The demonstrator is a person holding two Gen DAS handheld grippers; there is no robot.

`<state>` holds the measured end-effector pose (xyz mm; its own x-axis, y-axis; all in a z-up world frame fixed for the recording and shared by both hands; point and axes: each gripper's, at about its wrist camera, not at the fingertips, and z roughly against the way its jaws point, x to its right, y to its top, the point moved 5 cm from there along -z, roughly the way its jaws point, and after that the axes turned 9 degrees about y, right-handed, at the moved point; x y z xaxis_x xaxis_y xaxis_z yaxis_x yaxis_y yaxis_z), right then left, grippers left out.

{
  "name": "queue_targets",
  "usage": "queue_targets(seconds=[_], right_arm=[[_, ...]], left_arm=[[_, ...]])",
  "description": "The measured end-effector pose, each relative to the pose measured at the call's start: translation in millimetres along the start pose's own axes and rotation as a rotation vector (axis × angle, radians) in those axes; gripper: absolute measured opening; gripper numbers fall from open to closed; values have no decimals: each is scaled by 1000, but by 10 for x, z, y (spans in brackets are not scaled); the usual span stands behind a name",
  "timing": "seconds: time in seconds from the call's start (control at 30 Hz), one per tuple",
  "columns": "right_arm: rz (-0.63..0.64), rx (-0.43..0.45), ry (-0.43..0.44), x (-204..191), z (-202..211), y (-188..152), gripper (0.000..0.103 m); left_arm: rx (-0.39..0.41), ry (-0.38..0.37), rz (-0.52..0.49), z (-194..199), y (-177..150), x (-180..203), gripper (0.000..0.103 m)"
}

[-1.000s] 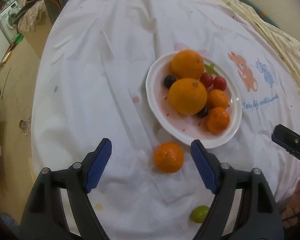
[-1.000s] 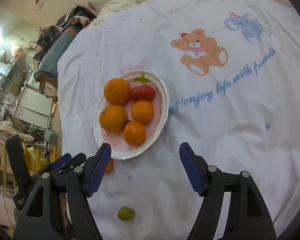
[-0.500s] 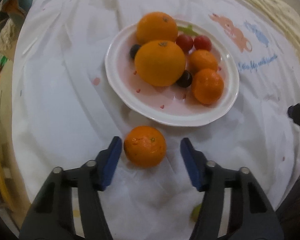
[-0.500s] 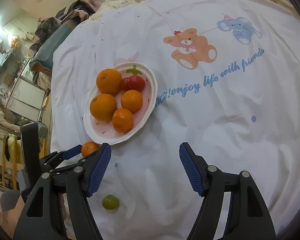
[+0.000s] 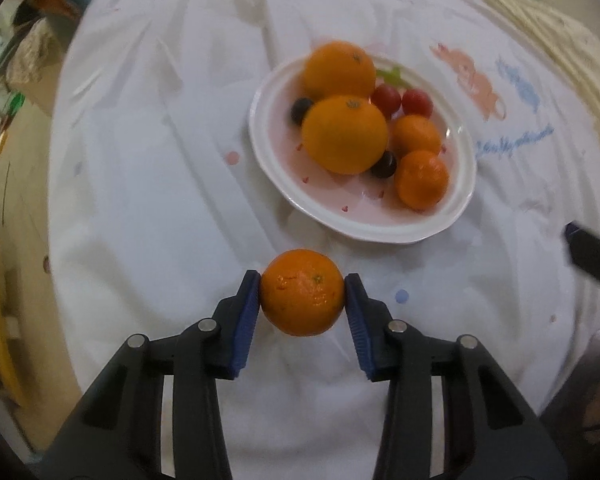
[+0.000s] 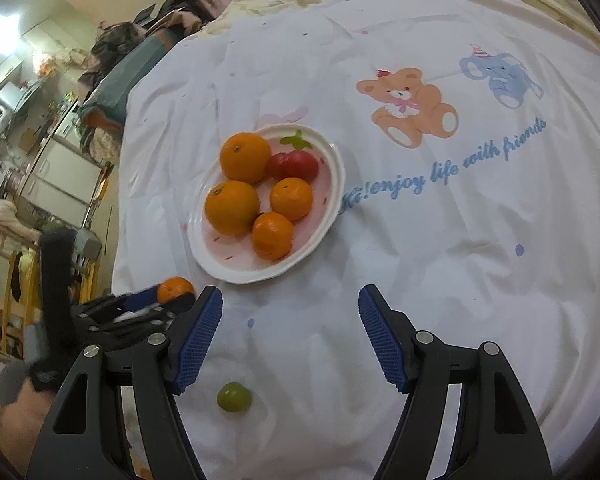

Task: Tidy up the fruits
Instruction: 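Grasp the green tomato with the right tool while the left tool holds the tangerine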

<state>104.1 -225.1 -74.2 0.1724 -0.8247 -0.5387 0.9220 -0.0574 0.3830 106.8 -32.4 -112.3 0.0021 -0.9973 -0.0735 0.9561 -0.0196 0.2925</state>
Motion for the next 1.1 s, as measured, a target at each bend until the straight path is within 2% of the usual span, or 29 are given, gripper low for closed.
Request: queue_targets(seconds=[0.13, 0.3, 0.4, 0.53, 0.6, 0.7, 0.83, 0.9, 0.97, 1.0, 1.1], right_arm=[[61, -68, 19, -163, -124, -112, 73], [201, -217, 18, -414, -431, -403, 73], [355, -319, -10, -585, -650, -663, 73], [533, -403, -80, -724, -885, -979, 71], [584, -423, -94, -767, -976, -1077, 71], [633, -447, -101, -799, -1080, -1181, 62], [670, -443, -97, -834, -1110, -1218, 56], [659, -441, -86, -808, -1108, -1217, 53], [649, -437, -77, -804, -1097, -1207, 44], [640, -434, -74, -777, -1089, -1176, 35], [610, -433, -43, -745, -1051, -1123, 33]], left_arm=[[15, -35, 33, 247, -122, -123, 38], [20, -43, 66, 411, -294, -281, 38], [20, -62, 96, 434, -352, -357, 38], [33, -73, 106, 446, -350, -406, 38], [36, -81, 115, 452, -347, -428, 38], [37, -94, 130, 469, -352, -478, 38], [35, -110, 143, 467, -357, -512, 38], [33, -109, 146, 446, -350, -519, 38], [30, -106, 147, 431, -350, -531, 38], [27, -104, 149, 419, -351, -535, 38], [23, -103, 149, 412, -364, -538, 38]])
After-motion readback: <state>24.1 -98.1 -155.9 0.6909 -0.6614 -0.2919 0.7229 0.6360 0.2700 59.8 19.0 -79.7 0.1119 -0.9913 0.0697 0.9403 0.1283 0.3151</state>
